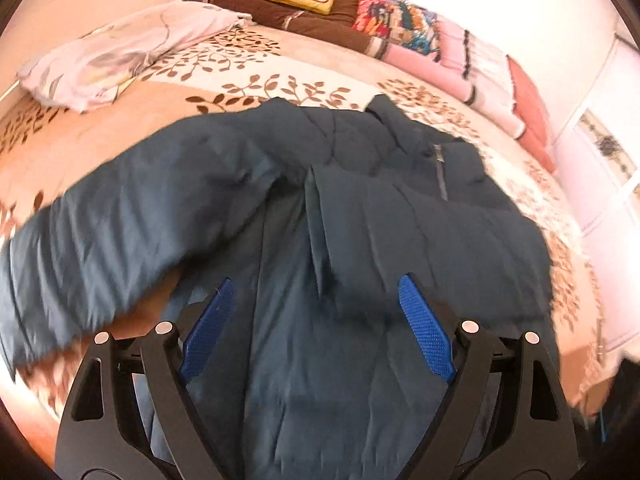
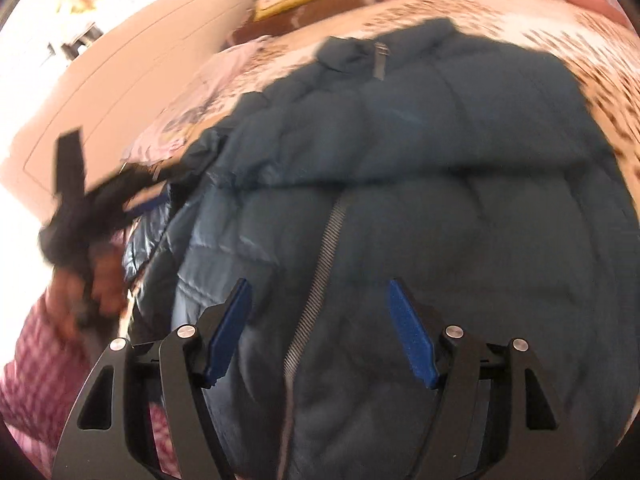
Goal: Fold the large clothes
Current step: 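Lay the held sleeve across the jacket body and open the right tool, then grasp the other sleeve with the left tool and fold it across the jacket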
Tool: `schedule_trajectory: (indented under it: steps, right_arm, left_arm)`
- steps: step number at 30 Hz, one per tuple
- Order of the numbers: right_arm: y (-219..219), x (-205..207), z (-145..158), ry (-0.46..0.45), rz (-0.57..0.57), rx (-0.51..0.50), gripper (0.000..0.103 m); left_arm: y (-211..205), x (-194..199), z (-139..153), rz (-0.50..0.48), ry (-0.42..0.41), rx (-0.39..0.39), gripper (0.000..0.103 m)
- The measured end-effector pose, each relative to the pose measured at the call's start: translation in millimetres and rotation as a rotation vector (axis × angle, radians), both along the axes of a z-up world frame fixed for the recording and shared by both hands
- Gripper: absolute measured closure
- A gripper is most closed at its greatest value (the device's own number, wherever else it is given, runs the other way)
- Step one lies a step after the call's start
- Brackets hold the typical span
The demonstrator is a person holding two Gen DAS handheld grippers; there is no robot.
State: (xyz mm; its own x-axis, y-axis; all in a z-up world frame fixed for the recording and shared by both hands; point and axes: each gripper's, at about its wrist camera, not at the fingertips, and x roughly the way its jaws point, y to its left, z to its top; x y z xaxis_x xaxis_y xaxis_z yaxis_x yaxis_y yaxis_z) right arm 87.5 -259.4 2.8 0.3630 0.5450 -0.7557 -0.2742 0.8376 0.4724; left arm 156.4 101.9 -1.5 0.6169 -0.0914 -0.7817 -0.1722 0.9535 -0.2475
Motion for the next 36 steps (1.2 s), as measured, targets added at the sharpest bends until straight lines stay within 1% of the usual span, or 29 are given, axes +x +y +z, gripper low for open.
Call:
schedule_trajectory:
  steps: [1,2,3,4,6,7,8,9,10,11,15,16,18,20,22,23,25,26,27,29,32,36]
  right_arm:
    - [-5,-2,0,0.002,-0.012,0.002,0.034]
    - [-12,-5,-1,0.003,-0.029,0.007,0.034]
    - [-17,-6,-1,0.003,-0.038,0.012,0.034]
    - [-22,-6,-2,0.006,-0.051,0.018,0.034]
    - [-29,-4,-5,0.015,-0.068,0.025,0.034]
    - [-32,-4,-6,0.018,-0.073,0.027,0.034]
    - [-34,-2,-7,0.023,-0.078,0.032,0.034]
    - [-35,1,-9,0.028,-0.081,0.039,0.034]
    - [-37,0,-10,0.03,-0.082,0.043,0.034]
    - [-38,1,-11,0.034,-0.083,0.045,0.034]
    - [-39,1,-18,0.053,-0.078,0.046,0.034]
    - [-39,1,-20,0.057,-0.077,0.046,0.034]
    - [-39,2,-23,0.063,-0.074,0.044,0.034]
    - [-39,-2,-23,0.063,-0.07,0.039,0.034]
    - [-38,-4,-22,0.06,-0.063,0.034,0.034]
    - [-37,-5,-22,0.058,-0.06,0.029,0.034]
    - [-35,-6,-21,0.056,-0.052,0.019,0.034]
    - [-34,-5,-21,0.057,-0.05,0.016,0.034]
    - [-33,-5,-21,0.059,-0.048,0.013,0.034]
    - [-29,-5,-21,0.062,-0.048,0.012,0.034]
    - [-23,-7,-20,0.065,-0.041,0.011,0.034]
    - [-13,-11,-16,0.055,-0.023,-0.002,0.034]
  left_arm:
    - [-2,13,-4,0.0,0.016,0.01,0.019]
    - [-3,25,-9,-0.001,0.033,0.013,0.023]
    - [-4,31,-12,-0.008,0.046,0.007,0.033]
    - [-6,41,-19,-0.021,0.071,-0.003,0.04]
    - [-7,55,-33,-0.037,0.145,-0.039,0.064]
    - [-7,58,-38,-0.029,0.172,-0.064,0.07]
    - [-8,61,-39,-0.011,0.176,-0.087,0.078]
    - [-9,62,-37,-0.005,0.168,-0.08,0.091]
    - [-12,63,-34,-0.019,0.151,-0.076,0.097]
    - [-15,64,-28,-0.03,0.124,-0.058,0.098]
    - [-25,73,-2,-0.053,0.013,0.05,0.098]
    - [-26,78,1,-0.048,0.007,0.06,0.098]
    - [-23,89,0,-0.032,0.024,0.063,0.098]
    - [-23,103,-11,-0.02,0.064,0.081,0.098]
    - [-21,110,-23,-0.014,0.1,0.094,0.095]
    - [-21,113,-28,-0.008,0.118,0.101,0.089]
    - [-21,112,-31,0.014,0.131,0.114,0.073]
    - [-18,104,-29,0.041,0.127,0.116,0.055]
    - [-16,100,-26,0.055,0.115,0.109,0.04]
    - [-12,91,-19,0.069,0.086,0.096,0.037]
    - [-8,73,-9,0.063,0.063,0.073,0.033]
    - [-2,34,-2,0.073,0.032,0.03,0.032]
